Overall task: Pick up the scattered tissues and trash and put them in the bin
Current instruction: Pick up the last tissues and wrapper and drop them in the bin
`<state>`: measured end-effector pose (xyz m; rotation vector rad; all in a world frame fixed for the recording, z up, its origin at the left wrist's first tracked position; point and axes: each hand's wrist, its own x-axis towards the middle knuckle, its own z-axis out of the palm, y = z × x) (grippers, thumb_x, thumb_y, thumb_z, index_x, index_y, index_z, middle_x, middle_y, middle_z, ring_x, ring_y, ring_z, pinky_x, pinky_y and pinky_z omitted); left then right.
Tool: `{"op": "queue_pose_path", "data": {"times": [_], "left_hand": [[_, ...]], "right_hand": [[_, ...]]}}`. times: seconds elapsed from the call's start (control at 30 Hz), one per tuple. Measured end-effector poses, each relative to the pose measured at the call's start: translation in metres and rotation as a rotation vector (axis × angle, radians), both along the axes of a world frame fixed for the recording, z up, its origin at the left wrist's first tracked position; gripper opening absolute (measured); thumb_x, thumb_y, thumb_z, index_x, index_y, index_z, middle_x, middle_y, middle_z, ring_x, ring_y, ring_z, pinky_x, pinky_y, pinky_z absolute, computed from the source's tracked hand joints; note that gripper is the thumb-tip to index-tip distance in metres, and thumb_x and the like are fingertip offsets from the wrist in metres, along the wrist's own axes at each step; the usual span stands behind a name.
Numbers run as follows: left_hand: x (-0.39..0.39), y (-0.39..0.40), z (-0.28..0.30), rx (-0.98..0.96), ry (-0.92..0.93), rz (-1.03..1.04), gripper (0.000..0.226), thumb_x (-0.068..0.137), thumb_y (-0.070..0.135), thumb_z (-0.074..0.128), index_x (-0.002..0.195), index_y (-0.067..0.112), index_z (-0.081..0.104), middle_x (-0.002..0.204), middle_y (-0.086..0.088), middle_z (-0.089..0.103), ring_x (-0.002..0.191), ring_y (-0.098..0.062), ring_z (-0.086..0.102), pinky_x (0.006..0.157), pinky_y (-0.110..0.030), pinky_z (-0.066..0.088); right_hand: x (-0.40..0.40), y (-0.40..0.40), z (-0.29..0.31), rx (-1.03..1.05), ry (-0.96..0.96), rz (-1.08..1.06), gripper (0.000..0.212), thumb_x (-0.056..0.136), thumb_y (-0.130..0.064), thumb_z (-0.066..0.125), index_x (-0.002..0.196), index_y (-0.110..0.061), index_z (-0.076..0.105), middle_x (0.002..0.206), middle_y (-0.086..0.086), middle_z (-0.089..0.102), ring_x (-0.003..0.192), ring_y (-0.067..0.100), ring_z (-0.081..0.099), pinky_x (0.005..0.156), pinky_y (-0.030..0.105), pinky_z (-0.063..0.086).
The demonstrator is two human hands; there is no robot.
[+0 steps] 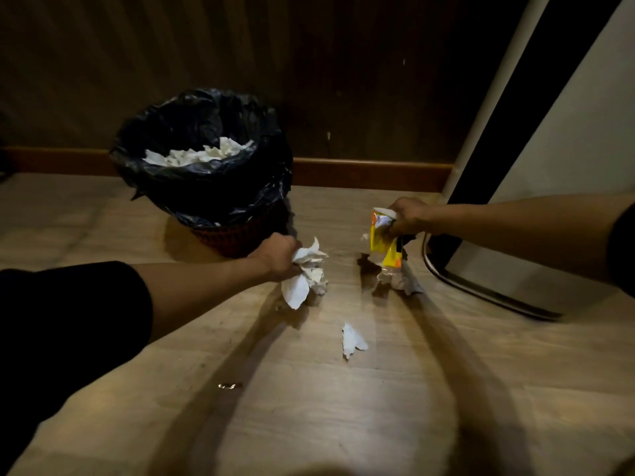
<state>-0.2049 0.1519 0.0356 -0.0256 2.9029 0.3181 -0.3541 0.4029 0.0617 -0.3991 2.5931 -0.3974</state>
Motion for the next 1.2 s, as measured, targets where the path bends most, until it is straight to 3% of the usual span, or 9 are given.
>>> {"op": "queue_pose_path", "data": {"times": [0.1, 0.3, 0.37, 0.6, 0.73, 0.83, 1.0, 1.07, 1.2], "left_hand": [[0.003, -0.006, 0.031, 0.095, 0.097, 0.011, 0.034, 0.079, 0.028, 0.074, 0.104, 0.005, 0.069, 0.105, -0.016, 0.071, 0.1, -0.033, 0.067, 0.083, -0.042, 0.056], [0.002, -0.015, 0.117, 0.158, 0.421, -0.016, 0.031, 0.076, 0.023, 0.077, 0.101, 0.006, 0.071, 0.099, -0.013, 0.073, 0.093, -0.028, 0.068, 0.073, -0.029, 0.046], [0.002, -0.026, 0.146, 0.181, 0.528, 0.013, 0.028, 0.076, 0.022, 0.077, 0.097, 0.006, 0.07, 0.095, -0.015, 0.073, 0.09, -0.03, 0.067, 0.068, -0.03, 0.043], [0.008, -0.104, 0.198, 0.243, 0.766, 0.373, 0.026, 0.08, 0.02, 0.074, 0.104, 0.011, 0.07, 0.104, -0.013, 0.073, 0.096, -0.028, 0.068, 0.079, -0.035, 0.053], [0.01, -0.132, 0.205, 0.207, 0.79, 0.573, 0.029, 0.082, 0.018, 0.073, 0.109, 0.012, 0.068, 0.11, -0.012, 0.071, 0.102, -0.031, 0.067, 0.086, -0.039, 0.056], [0.006, -0.142, 0.205, 0.194, 0.768, 0.61, 0.031, 0.084, 0.017, 0.07, 0.113, 0.01, 0.066, 0.114, -0.014, 0.069, 0.107, -0.034, 0.064, 0.089, -0.041, 0.054], [0.0, -0.141, 0.197, 0.306, 0.407, 0.482, 0.063, 0.089, 0.025, 0.069, 0.144, 0.011, 0.043, 0.14, -0.014, 0.055, 0.123, -0.033, 0.056, 0.1, -0.036, 0.049], [0.0, -0.142, 0.194, 0.274, 0.368, 0.425, 0.063, 0.089, 0.019, 0.066, 0.147, 0.012, 0.041, 0.142, -0.014, 0.053, 0.126, -0.032, 0.054, 0.105, -0.036, 0.047], [0.012, -0.158, 0.186, 0.273, 0.495, 0.476, 0.054, 0.087, 0.013, 0.065, 0.138, 0.011, 0.051, 0.134, -0.014, 0.06, 0.122, -0.03, 0.058, 0.104, -0.035, 0.048]], "right_hand": [[0.004, -0.011, 0.029, -0.129, -0.037, -0.117, 0.025, 0.086, -0.013, 0.076, 0.107, -0.009, 0.064, 0.087, 0.006, 0.064, 0.071, 0.016, 0.063, 0.053, 0.024, 0.049], [0.003, -0.044, 0.081, -0.534, -0.091, -0.318, 0.047, 0.081, -0.008, 0.08, 0.123, -0.007, 0.059, 0.114, 0.016, 0.067, 0.092, 0.026, 0.072, 0.066, 0.035, 0.062], [0.007, -0.057, 0.1, -0.592, -0.063, -0.326, 0.039, 0.083, -0.007, 0.078, 0.118, -0.008, 0.059, 0.114, 0.015, 0.066, 0.09, 0.025, 0.071, 0.063, 0.034, 0.06], [0.026, -0.105, 0.167, -0.755, 0.034, -0.251, 0.041, 0.088, -0.021, 0.073, 0.124, -0.011, 0.058, 0.11, 0.009, 0.064, 0.095, 0.021, 0.066, 0.068, 0.029, 0.053], [0.032, -0.139, 0.191, -0.851, 0.011, -0.235, 0.027, 0.091, -0.021, 0.069, 0.115, -0.016, 0.058, 0.112, 0.007, 0.063, 0.1, 0.022, 0.066, 0.086, 0.035, 0.057], [0.032, -0.16, 0.201, -0.909, -0.037, -0.251, 0.047, 0.089, -0.019, 0.07, 0.132, -0.016, 0.052, 0.12, 0.009, 0.062, 0.103, 0.023, 0.067, 0.089, 0.038, 0.059], [0.035, -0.189, 0.203, -0.952, -0.058, -0.261, 0.051, 0.09, -0.015, 0.068, 0.137, -0.014, 0.046, 0.12, 0.01, 0.058, 0.105, 0.025, 0.065, 0.092, 0.041, 0.058], [0.036, -0.197, 0.202, -0.965, -0.063, -0.276, 0.053, 0.089, -0.017, 0.07, 0.136, -0.013, 0.046, 0.124, 0.011, 0.058, 0.103, 0.025, 0.066, 0.085, 0.038, 0.061], [0.038, -0.215, 0.2, -0.945, -0.025, -0.299, 0.057, 0.091, -0.017, 0.07, 0.139, -0.012, 0.039, 0.12, 0.009, 0.052, 0.088, 0.019, 0.063, 0.058, 0.026, 0.057]]}}
